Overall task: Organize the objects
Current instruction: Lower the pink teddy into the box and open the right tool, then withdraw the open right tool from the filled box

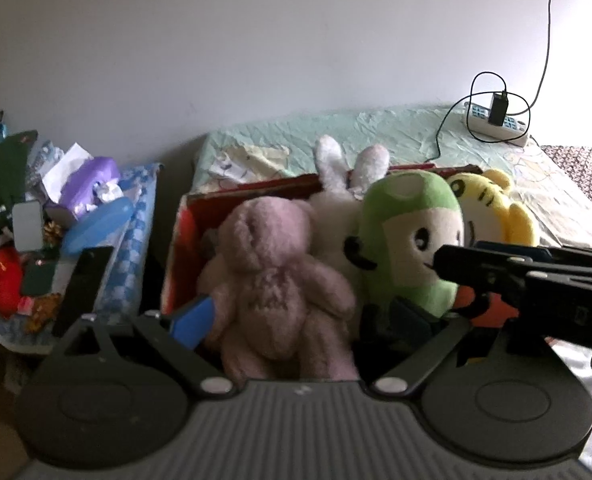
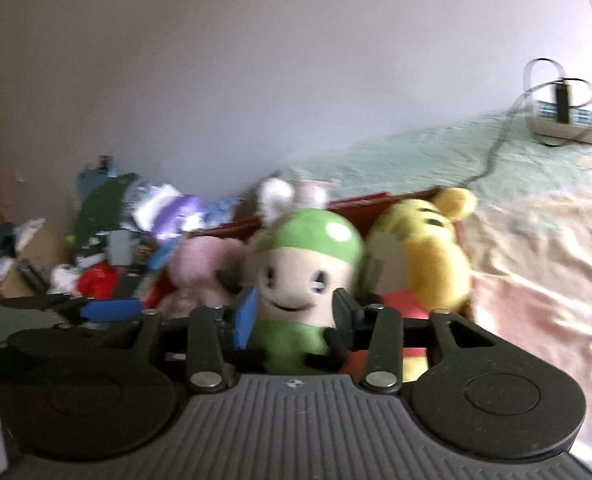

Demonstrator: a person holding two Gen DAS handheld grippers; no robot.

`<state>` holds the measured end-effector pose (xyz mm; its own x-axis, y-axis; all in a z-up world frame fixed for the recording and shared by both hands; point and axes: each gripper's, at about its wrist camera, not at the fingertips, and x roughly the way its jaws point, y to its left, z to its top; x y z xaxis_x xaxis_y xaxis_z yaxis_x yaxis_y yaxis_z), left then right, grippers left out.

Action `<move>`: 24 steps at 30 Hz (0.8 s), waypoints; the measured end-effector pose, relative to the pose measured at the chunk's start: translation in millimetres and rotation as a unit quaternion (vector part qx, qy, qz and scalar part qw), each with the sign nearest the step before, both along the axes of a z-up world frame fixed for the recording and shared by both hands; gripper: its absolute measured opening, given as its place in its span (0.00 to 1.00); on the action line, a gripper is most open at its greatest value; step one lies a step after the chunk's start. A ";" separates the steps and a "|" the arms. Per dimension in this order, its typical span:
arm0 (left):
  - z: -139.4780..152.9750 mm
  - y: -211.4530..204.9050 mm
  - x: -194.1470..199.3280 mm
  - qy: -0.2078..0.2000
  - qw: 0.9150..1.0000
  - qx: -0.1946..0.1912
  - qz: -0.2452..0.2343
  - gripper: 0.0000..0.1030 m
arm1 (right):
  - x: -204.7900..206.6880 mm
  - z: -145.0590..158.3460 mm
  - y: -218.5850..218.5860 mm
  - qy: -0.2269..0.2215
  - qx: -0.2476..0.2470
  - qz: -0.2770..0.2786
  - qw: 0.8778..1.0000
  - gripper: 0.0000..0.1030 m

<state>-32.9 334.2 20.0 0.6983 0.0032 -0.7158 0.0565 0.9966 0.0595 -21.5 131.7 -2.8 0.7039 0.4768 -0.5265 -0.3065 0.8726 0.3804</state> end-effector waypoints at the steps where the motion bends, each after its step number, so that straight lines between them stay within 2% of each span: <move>1: -0.4 -3.3 0.1 0.003 1.000 0.003 0.002 0.92 | -0.8 0.1 0.0 0.001 -0.010 -0.012 1.000 0.54; 4: -4.4 -10.0 2.0 0.012 1.000 0.013 0.008 0.92 | -3.0 -2.1 -1.6 0.005 -0.029 -0.034 0.999 0.57; 10: -12.4 -12.3 4.9 0.040 0.999 0.002 0.019 0.92 | -2.3 -7.5 -3.0 0.021 -0.030 -0.044 0.998 0.57; 14: -15.1 -16.0 3.1 0.046 0.999 0.007 0.019 0.93 | -4.3 -7.8 -2.6 0.022 -0.034 -0.044 0.998 0.58; 16: -17.2 -17.5 2.9 0.050 0.999 0.010 0.020 0.98 | -3.4 -10.0 -1.8 0.026 -0.037 -0.045 0.998 0.58; 24: -26.7 -14.9 4.6 0.074 0.997 0.000 0.022 0.98 | -4.2 -13.0 -3.2 0.033 -0.026 -0.048 0.998 0.62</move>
